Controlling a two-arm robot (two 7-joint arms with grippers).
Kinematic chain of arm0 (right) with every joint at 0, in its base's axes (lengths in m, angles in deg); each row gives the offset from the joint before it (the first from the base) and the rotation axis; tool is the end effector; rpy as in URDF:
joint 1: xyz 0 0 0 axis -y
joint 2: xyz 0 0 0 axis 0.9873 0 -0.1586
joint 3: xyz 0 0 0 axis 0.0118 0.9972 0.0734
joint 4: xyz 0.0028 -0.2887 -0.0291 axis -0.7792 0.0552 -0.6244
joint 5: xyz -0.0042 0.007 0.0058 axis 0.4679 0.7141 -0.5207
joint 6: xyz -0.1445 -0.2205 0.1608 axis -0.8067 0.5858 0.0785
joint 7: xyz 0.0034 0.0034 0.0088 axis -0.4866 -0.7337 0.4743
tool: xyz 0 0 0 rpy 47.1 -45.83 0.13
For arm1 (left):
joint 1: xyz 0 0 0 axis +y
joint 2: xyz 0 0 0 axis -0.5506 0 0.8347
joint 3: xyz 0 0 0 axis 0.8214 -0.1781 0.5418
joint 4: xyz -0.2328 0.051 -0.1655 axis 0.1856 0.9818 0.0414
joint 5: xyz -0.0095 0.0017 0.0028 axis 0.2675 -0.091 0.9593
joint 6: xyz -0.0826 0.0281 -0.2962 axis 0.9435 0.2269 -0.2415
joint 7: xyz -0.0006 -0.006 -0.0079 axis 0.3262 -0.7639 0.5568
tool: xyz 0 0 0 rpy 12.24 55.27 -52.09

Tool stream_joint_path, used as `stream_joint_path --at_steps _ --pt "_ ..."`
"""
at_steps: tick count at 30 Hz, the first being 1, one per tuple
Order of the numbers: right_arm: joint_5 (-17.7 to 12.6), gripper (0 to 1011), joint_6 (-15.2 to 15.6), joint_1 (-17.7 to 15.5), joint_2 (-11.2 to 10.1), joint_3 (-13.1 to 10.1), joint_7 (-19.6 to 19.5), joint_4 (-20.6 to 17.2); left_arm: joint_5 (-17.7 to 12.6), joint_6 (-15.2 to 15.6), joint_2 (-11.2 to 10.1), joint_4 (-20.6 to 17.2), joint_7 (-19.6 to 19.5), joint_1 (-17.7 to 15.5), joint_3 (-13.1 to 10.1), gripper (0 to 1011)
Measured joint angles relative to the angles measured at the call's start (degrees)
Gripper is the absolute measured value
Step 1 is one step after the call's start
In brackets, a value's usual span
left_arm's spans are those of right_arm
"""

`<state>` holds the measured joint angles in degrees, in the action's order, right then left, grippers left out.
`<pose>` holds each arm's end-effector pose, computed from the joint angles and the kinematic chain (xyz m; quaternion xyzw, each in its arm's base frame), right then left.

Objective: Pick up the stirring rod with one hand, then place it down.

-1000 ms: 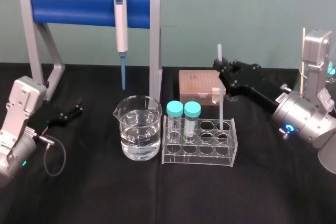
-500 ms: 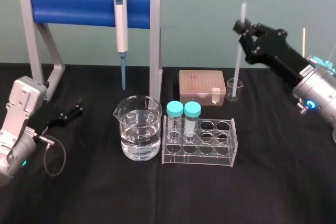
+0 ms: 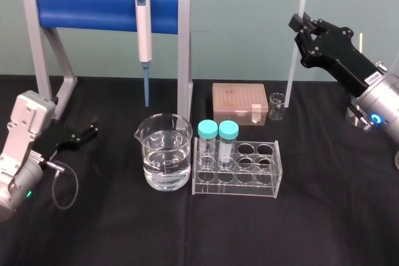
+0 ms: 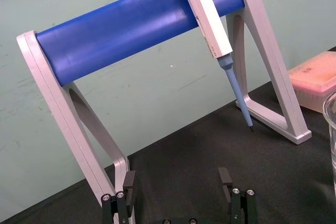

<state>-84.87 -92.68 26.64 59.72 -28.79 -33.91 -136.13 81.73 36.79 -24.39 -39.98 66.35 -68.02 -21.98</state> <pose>0.3974 -0.0663 -0.1967 0.1113 -0.0913 -0.4372 0.8878 0.3580 0.0828 -0.3023 0.1415 -0.1324 0.5799 0.7913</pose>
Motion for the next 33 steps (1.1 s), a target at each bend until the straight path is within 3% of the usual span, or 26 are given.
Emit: stream_joint_path --at_steps 33 --pt "0.16 75 0.27 -1.34 -0.06 -0.56 0.38 -0.83 0.00 0.00 0.00 0.00 0.00 0.00 0.00 1000"
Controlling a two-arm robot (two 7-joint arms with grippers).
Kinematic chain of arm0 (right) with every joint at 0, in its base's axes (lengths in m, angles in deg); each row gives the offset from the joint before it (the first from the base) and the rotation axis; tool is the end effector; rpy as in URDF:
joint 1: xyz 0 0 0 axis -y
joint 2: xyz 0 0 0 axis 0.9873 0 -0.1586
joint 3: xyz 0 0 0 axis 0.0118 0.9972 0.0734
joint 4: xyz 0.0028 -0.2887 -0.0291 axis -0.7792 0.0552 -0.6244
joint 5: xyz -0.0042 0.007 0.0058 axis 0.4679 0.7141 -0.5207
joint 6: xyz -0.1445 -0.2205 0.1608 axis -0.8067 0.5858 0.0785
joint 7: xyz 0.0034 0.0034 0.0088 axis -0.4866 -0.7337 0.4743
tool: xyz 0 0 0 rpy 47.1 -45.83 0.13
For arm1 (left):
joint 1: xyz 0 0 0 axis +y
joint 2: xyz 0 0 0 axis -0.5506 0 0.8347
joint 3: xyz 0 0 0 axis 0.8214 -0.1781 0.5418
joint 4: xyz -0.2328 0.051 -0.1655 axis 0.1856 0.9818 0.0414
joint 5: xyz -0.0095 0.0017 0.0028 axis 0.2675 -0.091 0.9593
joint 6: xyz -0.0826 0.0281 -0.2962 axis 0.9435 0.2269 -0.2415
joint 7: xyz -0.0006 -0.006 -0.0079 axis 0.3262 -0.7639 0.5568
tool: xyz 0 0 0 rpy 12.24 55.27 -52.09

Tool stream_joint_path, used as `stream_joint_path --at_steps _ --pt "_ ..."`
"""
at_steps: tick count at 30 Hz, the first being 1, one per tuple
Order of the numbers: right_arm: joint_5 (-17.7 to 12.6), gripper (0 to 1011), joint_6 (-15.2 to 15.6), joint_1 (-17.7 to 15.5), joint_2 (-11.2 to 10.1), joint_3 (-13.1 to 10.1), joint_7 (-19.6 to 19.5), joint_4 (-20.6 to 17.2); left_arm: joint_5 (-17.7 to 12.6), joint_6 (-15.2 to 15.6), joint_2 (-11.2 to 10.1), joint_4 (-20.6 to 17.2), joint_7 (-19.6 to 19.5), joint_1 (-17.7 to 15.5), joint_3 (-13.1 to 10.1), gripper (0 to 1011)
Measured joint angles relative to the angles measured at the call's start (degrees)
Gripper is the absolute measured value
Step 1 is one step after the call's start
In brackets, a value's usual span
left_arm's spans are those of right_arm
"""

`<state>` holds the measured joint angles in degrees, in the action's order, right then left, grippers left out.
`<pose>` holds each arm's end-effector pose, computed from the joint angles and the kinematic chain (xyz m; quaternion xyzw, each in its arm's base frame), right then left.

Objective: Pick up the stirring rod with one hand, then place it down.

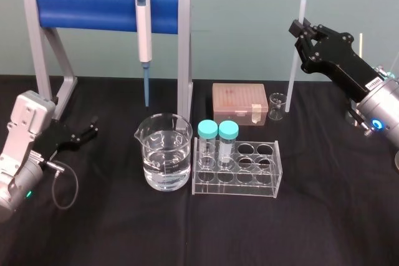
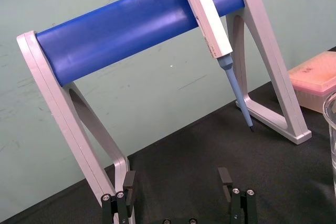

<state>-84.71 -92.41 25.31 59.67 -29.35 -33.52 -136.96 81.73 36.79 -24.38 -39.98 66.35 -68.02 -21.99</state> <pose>0.3921 -0.0674 -0.2003 0.1084 -0.0874 -0.4356 0.8893 0.3580 0.0827 -0.3023 0.1415 -0.1324 0.5799 0.7913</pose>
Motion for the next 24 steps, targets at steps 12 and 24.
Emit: stream_joint_path --at_steps 12,24 --pt "-0.21 75 0.18 -0.44 -0.19 -0.15 0.00 -0.74 0.00 0.00 0.00 0.00 0.00 0.00 0.00 1000" --pt "-0.31 75 0.20 -0.53 -0.34 0.05 0.17 -1.00 0.00 0.00 0.00 0.00 0.00 0.00 0.00 1000"
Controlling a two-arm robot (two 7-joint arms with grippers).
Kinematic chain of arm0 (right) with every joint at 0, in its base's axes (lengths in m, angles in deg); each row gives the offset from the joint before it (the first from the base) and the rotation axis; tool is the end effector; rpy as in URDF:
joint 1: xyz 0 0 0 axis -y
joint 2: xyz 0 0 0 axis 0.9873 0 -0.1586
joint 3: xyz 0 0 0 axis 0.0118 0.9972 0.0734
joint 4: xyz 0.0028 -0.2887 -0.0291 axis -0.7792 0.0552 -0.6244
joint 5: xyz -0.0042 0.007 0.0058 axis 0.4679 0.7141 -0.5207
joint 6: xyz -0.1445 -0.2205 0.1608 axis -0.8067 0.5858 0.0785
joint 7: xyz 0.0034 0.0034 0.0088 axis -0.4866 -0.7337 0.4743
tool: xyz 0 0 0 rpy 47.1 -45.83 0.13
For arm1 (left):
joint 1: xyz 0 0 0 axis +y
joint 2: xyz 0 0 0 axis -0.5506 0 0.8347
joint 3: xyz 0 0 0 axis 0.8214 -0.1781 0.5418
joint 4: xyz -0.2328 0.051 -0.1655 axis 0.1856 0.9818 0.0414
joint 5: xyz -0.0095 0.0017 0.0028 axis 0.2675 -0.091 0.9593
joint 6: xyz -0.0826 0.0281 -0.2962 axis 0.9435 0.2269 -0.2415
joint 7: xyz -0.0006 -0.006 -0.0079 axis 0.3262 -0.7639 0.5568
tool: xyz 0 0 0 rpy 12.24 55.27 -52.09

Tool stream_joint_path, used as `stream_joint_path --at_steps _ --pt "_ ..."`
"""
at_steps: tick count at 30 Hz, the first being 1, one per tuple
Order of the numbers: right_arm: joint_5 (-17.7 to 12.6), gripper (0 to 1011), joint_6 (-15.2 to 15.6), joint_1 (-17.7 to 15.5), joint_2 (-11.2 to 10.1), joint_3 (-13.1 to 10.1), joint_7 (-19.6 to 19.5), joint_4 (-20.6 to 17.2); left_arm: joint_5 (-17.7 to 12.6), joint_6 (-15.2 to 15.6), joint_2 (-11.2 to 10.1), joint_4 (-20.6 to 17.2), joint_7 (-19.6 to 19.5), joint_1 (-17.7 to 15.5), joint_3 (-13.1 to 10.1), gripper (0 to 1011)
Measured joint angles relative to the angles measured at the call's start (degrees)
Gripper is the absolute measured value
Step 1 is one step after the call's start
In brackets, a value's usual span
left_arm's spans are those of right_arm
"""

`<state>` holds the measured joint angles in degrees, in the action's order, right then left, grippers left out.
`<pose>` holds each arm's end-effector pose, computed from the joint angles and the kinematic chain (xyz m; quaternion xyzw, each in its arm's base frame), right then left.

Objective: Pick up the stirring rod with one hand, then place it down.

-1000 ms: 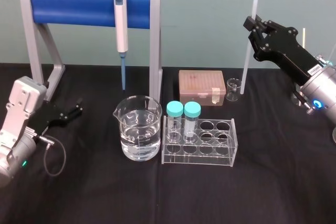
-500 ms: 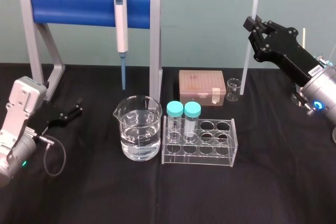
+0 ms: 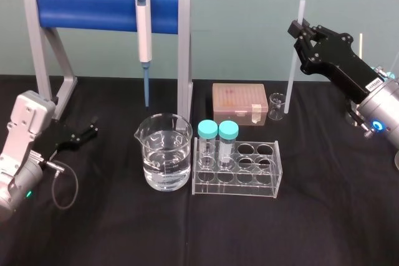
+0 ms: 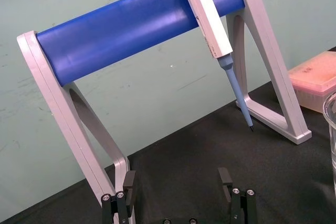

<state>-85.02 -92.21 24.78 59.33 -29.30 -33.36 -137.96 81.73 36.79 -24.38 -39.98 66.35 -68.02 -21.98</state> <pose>0.3889 -0.0664 -0.1989 0.1090 -0.0875 -0.4305 0.8917 0.3580 0.0827 -0.3023 0.1414 -0.1324 0.5799 0.7913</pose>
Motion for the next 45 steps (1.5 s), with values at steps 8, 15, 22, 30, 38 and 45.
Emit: stream_joint_path --at_steps 8,15,22,30,38,45 --pt "0.08 75 0.03 0.02 -0.08 0.05 -0.01 -0.11 0.00 0.00 0.00 0.00 0.00 0.00 0.00 1000" --pt "0.14 75 0.02 0.02 -0.08 0.09 -0.03 -0.10 0.00 0.00 0.00 0.00 0.00 0.00 0.00 1000" --pt "0.15 75 -0.15 0.14 -0.01 0.22 0.16 0.20 0.00 0.00 0.00 0.00 0.00 0.00 0.00 1000" --pt "0.12 75 -0.16 0.33 0.05 0.34 0.27 0.45 -0.01 0.00 0.00 0.00 0.00 0.00 0.00 1000" --pt "0.02 75 -0.12 0.48 0.14 0.53 0.37 0.77 0.00 0.00 0.00 0.00 0.00 0.00 0.00 1000" --pt "-0.16 75 -0.03 0.58 0.17 0.79 0.66 0.97 0.00 0.00 0.00 0.00 0.00 0.00 0.00 1001"
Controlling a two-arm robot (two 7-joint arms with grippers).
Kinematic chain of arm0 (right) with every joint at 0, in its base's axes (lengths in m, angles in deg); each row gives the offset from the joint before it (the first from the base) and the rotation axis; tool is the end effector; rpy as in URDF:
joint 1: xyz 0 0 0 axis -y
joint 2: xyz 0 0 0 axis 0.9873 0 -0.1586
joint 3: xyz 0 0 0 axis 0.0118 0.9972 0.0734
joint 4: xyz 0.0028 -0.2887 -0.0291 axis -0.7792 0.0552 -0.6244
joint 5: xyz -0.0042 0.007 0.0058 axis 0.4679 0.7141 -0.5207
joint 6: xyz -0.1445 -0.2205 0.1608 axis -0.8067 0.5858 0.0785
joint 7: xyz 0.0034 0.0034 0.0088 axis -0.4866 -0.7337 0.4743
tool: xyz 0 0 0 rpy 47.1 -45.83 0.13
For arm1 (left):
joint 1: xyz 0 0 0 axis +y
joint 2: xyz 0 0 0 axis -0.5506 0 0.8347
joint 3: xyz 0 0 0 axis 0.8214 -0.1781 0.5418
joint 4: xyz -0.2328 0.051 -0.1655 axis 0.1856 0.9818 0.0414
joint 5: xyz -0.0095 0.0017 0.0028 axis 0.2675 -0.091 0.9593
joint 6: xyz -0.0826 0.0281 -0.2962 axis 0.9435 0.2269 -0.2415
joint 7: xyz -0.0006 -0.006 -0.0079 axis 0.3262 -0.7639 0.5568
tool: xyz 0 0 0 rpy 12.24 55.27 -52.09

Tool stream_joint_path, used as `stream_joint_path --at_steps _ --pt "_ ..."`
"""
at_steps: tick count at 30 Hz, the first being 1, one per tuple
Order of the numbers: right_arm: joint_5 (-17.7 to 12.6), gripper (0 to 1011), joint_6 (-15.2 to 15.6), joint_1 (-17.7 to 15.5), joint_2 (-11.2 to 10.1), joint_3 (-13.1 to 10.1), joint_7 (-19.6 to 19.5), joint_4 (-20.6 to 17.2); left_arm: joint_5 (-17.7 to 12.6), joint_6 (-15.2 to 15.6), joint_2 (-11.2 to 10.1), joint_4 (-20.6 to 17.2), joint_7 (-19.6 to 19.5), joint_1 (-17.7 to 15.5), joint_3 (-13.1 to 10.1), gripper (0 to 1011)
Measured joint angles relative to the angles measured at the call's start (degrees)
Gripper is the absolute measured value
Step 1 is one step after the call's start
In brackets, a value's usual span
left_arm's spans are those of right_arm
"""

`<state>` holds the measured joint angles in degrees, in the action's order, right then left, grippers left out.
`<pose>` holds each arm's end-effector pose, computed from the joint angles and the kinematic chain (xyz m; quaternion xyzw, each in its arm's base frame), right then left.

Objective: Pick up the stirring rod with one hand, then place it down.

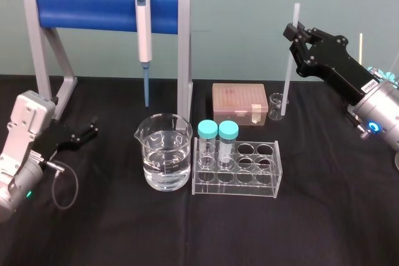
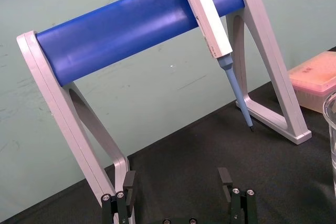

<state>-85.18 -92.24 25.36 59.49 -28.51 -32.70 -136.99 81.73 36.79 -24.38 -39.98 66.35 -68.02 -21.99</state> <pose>0.3917 -0.0640 -0.2019 0.1066 -0.0830 -0.4237 0.8957 0.3580 0.0827 -0.3023 0.1415 -0.1324 0.5799 0.7913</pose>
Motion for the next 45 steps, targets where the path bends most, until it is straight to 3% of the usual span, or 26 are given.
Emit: stream_joint_path --at_steps 10,17,27,45 --pt "-1.09 75 0.02 0.09 0.12 1.34 2.14 1.04 0.00 0.00 0.00 0.00 0.00 0.00 0.00 1000" --pt "-1.79 75 -1.71 -0.47 0.43 2.71 3.99 2.76 0.00 0.00 0.00 0.00 0.00 0.00 0.00 1000" --pt "-1.50 75 -4.42 -0.49 1.16 3.59 5.15 5.42 0.00 0.00 0.00 0.00 0.00 0.00 0.00 1000" --pt "-0.43 75 -5.07 0.81 2.52 4.78 5.62 10.52 0.00 0.00 0.00 0.00 0.00 0.00 0.00 1000"
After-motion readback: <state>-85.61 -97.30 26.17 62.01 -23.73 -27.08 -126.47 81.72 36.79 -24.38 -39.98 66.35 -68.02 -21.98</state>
